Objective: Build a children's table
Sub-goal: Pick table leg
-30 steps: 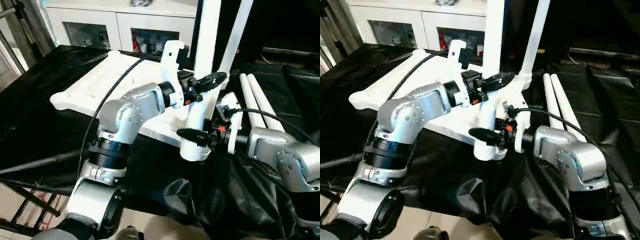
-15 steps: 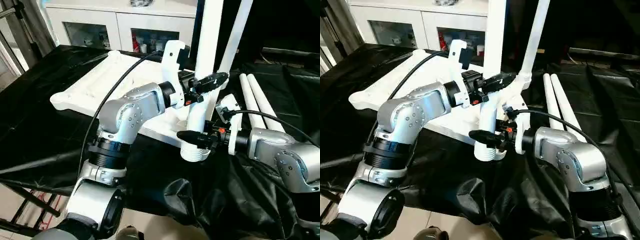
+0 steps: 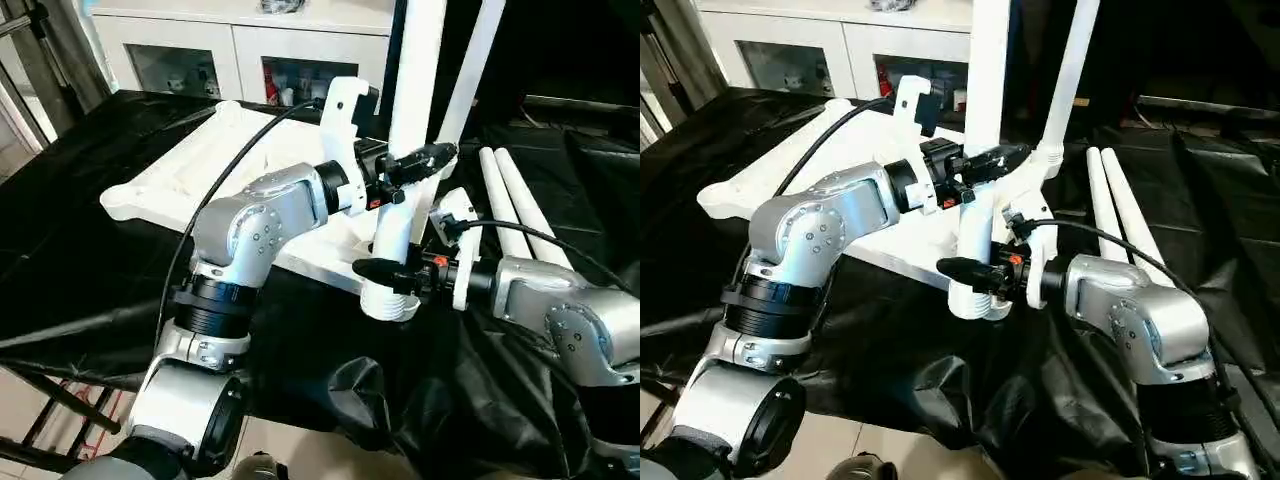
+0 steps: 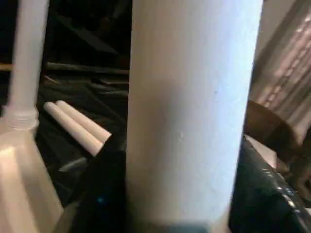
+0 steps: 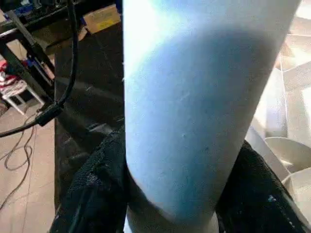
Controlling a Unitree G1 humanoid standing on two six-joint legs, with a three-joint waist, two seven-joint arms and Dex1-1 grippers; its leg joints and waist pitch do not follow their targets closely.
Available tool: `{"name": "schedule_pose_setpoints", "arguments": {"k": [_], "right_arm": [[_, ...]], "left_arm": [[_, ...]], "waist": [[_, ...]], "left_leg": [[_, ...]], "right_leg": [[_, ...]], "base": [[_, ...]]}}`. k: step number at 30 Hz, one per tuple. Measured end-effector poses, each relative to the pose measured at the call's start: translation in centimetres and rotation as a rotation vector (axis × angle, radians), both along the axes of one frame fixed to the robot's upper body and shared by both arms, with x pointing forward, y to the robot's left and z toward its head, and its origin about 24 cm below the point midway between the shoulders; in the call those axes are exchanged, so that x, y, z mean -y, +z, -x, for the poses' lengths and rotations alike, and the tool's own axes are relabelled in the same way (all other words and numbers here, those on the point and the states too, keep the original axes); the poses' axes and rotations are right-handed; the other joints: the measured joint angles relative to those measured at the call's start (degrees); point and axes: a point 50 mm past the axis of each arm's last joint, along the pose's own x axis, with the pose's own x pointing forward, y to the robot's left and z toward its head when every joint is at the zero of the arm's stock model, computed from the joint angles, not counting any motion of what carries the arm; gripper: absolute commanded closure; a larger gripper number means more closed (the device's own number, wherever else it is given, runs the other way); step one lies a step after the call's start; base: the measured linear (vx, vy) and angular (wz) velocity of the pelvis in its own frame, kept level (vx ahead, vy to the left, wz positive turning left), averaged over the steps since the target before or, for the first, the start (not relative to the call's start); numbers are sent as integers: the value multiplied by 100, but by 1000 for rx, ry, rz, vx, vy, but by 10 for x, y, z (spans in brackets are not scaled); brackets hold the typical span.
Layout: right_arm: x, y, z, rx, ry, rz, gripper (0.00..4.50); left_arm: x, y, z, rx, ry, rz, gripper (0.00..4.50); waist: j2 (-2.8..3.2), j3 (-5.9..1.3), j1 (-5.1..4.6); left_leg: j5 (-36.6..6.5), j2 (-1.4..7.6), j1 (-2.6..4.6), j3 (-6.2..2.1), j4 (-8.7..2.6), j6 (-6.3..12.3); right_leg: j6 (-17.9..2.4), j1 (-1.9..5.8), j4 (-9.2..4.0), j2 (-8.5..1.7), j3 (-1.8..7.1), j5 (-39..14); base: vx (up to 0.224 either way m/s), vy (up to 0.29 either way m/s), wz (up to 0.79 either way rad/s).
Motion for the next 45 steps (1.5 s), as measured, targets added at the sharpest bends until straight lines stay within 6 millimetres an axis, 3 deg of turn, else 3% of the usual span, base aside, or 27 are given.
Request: {"name": "schedule_pose_setpoints", "arguments": {"k": [1,5,7,9,12,14,17,18,21,23,27,30,33,38,42,45], "right_arm": [[-2,0,0,3,-5,-13,257],[-4,3,-3,25,-58,-64,257],[-10,4,-5,32,-102,-134,257],[-14,6,-6,32,-144,-187,257],[-8,8,-10,53,-219,-195,257],[-5,9,-15,72,-284,-192,257],[4,7,-30,112,-424,-135,257],[16,4,-36,135,-511,-85,257],[51,0,-40,189,-675,46,257],[61,-1,-40,198,-715,68,259],[65,-5,-38,197,-734,96,259],[67,-8,-36,198,-741,99,259],[66,-8,-36,209,-739,94,259],[66,-14,-31,202,-740,100,259],[66,-14,-30,202,-740,99,259],[63,-14,-29,203,-732,91,259]], "left_arm": [[0,1,0,-6,-2,17,165],[4,10,-2,13,58,141,136],[-2,18,-8,19,146,282,127],[-21,23,-18,-25,246,413,127],[-44,25,-25,-52,328,532,127],[-45,23,-26,-49,337,535,127],[-42,15,-32,92,372,265,127],[-40,8,-33,206,353,48,127],[-46,-21,-38,370,279,-371,127],[-50,-39,-39,387,238,-505,127],[-45,-75,-26,486,-87,-818,127],[-49,-99,-23,443,-196,-922,127],[-53,-110,-23,437,-249,-994,127],[-57,-120,-23,423,-352,-1060,127],[-54,-124,-26,436,-336,-1083,127],[-46,-128,-28,452,-319,-1079,155]], "waist": [[1,0,-2],[0,0,-2],[1,-1,-25],[10,-6,-67],[10,-6,-35],[9,-6,10],[5,-6,23],[5,-7,30],[6,-7,8],[6,-7,-30],[14,-12,-84],[30,-5,-101],[37,-9,-113],[54,-13,-125],[57,-13,-137],[57,-13,-136]], "left_leg": [[0,0,0,0,0,0],[0,0,0,0,3,0],[0,0,3,0,2,0],[1,1,10,0,-1,-1],[1,1,7,-2,1,-2],[1,-1,1,-2,1,-2],[1,-6,-2,-2,2,-1],[1,-6,0,-2,1,-1],[3,-12,1,-1,-10,-6],[5,-13,-1,0,-22,-10],[9,-11,0,5,-41,-15],[10,-11,-7,6,-37,-15],[10,-11,-5,7,-31,-15],[10,-12,8,8,-27,-15],[10,-11,12,8,-25,-14],[10,-11,23,8,-26,-14]], "right_leg": [[0,0,0,0,0,0],[-3,3,-2,0,0,2],[-2,4,0,0,-1,2],[-1,4,2,1,-2,2],[3,5,-2,1,-4,-1],[21,9,-11,-2,-4,-9],[36,10,-16,-5,1,-8],[58,10,-18,-5,4,-5],[86,5,-18,-5,14,-4],[87,-3,-18,-5,15,-4],[47,-22,-5,-3,14,-1],[34,-29,-3,-3,14,4],[25,-25,-4,-4,15,10],[21,-8,-6,-6,15,12],[16,-5,-4,-6,15,15],[17,6,-7,-6,14,15]], "base": [[0,0,0],[0,0,0],[0,0,0],[0,0,0],[0,0,0],[0,0,0],[0,0,0],[0,0,0],[0,0,0],[0,0,0],[0,0,0],[0,0,0],[0,0,0],[0,0,0],[0,0,0],[0,0,0]]}}
